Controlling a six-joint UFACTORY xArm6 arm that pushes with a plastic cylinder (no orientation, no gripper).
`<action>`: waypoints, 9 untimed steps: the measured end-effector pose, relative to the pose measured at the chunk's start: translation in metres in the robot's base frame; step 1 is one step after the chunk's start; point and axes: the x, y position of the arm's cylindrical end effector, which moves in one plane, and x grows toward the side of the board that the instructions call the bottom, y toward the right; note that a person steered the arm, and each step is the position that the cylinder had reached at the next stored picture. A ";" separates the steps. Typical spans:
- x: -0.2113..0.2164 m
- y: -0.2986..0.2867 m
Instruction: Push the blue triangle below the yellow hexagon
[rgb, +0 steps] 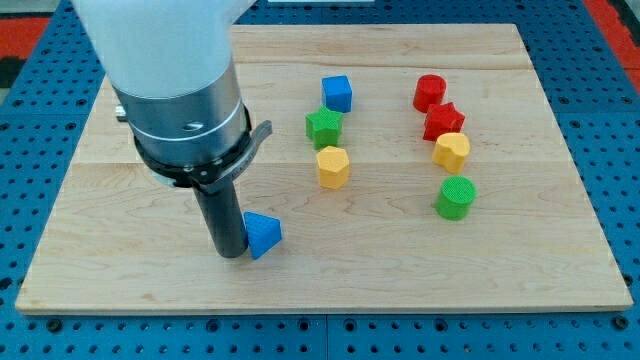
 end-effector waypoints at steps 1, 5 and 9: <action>0.000 0.003; -0.021 0.056; -0.043 0.075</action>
